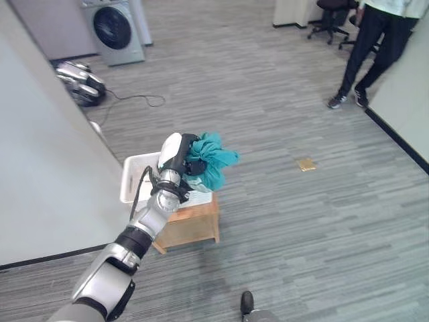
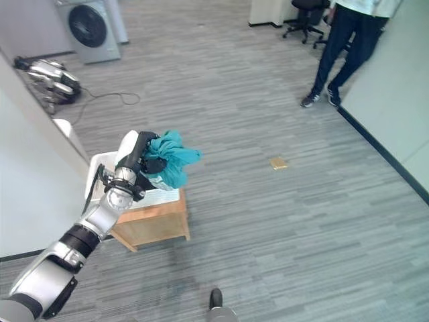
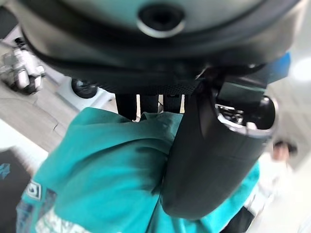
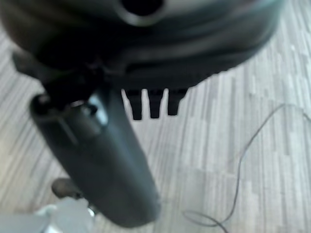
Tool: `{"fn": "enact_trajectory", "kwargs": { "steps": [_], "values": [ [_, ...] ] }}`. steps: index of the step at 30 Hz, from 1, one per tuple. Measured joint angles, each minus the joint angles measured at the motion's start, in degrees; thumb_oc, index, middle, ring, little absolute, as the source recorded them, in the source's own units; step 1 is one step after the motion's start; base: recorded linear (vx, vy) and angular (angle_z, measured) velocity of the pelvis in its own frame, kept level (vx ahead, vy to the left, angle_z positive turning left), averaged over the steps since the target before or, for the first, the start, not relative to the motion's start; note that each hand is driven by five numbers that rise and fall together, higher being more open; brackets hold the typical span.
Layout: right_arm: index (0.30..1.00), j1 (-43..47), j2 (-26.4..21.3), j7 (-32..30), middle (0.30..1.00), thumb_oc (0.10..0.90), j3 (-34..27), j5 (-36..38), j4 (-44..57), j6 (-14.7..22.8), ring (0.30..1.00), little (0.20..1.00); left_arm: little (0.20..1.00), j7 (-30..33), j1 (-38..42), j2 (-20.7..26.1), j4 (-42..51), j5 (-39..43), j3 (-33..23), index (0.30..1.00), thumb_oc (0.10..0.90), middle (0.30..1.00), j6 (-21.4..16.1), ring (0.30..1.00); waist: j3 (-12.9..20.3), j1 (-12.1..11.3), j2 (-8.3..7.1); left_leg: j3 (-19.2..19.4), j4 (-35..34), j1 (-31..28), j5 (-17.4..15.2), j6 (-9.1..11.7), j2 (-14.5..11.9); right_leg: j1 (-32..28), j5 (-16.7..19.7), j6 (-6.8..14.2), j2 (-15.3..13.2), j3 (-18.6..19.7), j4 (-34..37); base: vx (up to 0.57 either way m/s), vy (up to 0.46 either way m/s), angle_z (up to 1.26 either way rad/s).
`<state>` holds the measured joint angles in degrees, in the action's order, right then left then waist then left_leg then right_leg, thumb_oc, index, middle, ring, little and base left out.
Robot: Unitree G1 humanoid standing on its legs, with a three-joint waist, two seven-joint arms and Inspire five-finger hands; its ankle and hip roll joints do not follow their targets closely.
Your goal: Pick up bed clothes into laundry basket.
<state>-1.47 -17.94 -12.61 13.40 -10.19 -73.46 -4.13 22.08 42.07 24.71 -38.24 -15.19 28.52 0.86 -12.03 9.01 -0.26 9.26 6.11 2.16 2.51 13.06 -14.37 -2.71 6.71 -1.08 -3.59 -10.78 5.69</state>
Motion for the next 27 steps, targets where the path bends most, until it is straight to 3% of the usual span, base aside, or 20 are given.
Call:
{"fn": "enact_trajectory", "kwargs": {
  "steps": [2, 5, 7, 8, 9, 11, 13, 18, 23, 27],
  "values": [
    [0.9, 0.57, 0.13, -0.04, 0.9, 0.8, -0.08, 0.13, 0.95, 0.79, 0.9, 0.9, 0.3, 0.16, 4.82, 0.76, -6.55, -2.55, 2.12, 0.3, 0.4, 0.3, 0.61, 0.3, -0.18, 0.15, 0.43, 1.63, -11.38, -2.34, 3.17, 0.68, 0.42, -0.9, -0.8, -1.37, 1.84, 0.35, -0.05, 0.15, 0.08, -0.72],
    [0.9, 0.15, 0.02, 0.47, 0.9, 0.8, 0.69, 0.11, 1.44, 1.22, 0.9, 0.9, 0.3, 1.25, 5.94, 1.52, -7.08, -5.36, 2.48, 0.3, 0.4, 0.3, 1.48, 0.3, -0.84, -0.42, 1.66, 0.84, -11.59, -2.18, 5.33, 0.76, 1.36, -2.81, -1.94, -0.78, 2.59, 1.54, 0.03, 0.18, 0.126, -0.2],
    [0.9, 0.03, -0.3, 1.37, 0.9, 0.8, 0.09, 0.2, -0.05, 1.81, 0.9, 0.9, 0.3, 1.14, 7.14, 2.1, -11.59, -8.65, 3.54, 0.3, 0.4, 0.3, 2.05, 0.3, -1.62, -0.26, 3.48, 1.23, -11.56, -4.85, 5.75, 0.42, 1.38, -4.84, -2.07, 0.65, 2.54, 1.74, 0.01, 0.18, 0.122, -0.11],
    [0.9, -0.65, -0.48, 2.01, 0.9, 0.8, -0.26, 0.31, -0.55, 1.8, 0.9, 0.9, 0.3, 0.88, 8.09, 2.56, -16.64, -10.25, 4.6, 0.3, 0.4, 0.3, 4.48, 0.3, -1.68, 0.2, 4.74, 0.89, -11.24, -7.34, 7.07, -6.04, 3.06, -6.52, -2.04, 4.08, 1.75, 1.99, 0.0, 0.2, 0.156, -0.07],
    [0.9, -1.31, 0.58, 2.52, 0.9, 0.8, -0.28, 0.35, -0.35, 2.28, 0.9, 0.9, 0.3, 0.86, 8.28, 4.82, -17.34, -10.74, 4.63, 0.3, 0.4, 0.3, 4.95, 0.3, -1.82, 0.11, 3.87, 1.1, -11.49, -7.45, 6.3, -7.13, 5.03, -6.64, -2.22, 4.89, -0.51, 1.61, 0.01, 0.22, 0.174, -0.01],
    [0.9, -0.99, 2.58, 2.73, 0.9, 0.8, 1.06, 1.1, -0.43, 2.17, 0.9, 0.9, 0.3, 0.41, 9.34, 5.97, -24.46, -11.88, 4.68, 0.3, 0.4, 0.3, 5.52, 0.3, -1.37, 0.03, 2.51, 1.09, -11.32, -9.13, 5.72, -7.64, 6.41, -8.39, -2.41, 5.46, -1.62, 1.49, -0.4, 0.11, 0.104, 0.08],
    [0.9, -1.25, 4.83, 3.66, 0.9, 0.8, 2.37, 1.68, -0.01, 2.96, 0.9, 0.9, 0.3, 0.01, 9.32, 8.5, -25.05, -11.87, 3.91, 0.3, 0.4, 0.3, 7.03, 0.3, -0.49, -1.41, 1.05, 0.73, -11.46, -8.96, 5.44, -8.05, 6.96, -8.46, -2.67, 5.9, -2.37, 1.27, -0.4, 0.05, 0.069, 0.12],
    [0.9, -0.1, 4.19, 3.53, 0.9, 0.8, 2.38, 1.97, 0.18, 3.26, 0.9, 0.9, 0.3, -0.03, 3.3, 7.41, -21.36, -9.44, 2.25, 0.3, 0.4, 0.3, 6.49, 0.3, 2.78, -2.16, 0.31, -0.37, -11.63, -6.58, 4.97, -8.1, 7.26, -6.68, -2.88, 6.14, -2.62, 0.3, -0.39, 0.05, 0.071, 0.15],
    [0.9, 0.14, 4.2, 2.78, 0.9, 0.8, 3.77, 2.49, 0.15, 1.89, 0.9, 0.9, 0.3, -0.38, 1.49, 4.26, -20.45, -8.51, 2.18, 0.3, 0.4, 0.3, 6.82, 0.3, 4.0, -1.94, -0.07, -0.38, -11.62, -3.65, 5.64, -8.53, 7.23, -3.81, -1.94, 6.23, -2.6, 0.32, -0.37, 0.02, 0.038, -0.01],
    [0.9, -2.47, 5.57, 2.09, 0.9, 0.8, 3.66, 2.29, 2.02, 3.22, 0.9, 0.9, 0.3, -0.17, -0.52, 0.81, -16.9, -8.5, 2.2, 0.3, 0.4, 0.3, 6.76, 0.3, 4.58, -1.39, -0.14, -0.12, -11.64, -1.67, 6.38, -9.03, 7.21, -1.46, -1.46, 6.16, -2.63, 0.52, -0.01, 0.02, 0.045, -0.05]
  ]
}}
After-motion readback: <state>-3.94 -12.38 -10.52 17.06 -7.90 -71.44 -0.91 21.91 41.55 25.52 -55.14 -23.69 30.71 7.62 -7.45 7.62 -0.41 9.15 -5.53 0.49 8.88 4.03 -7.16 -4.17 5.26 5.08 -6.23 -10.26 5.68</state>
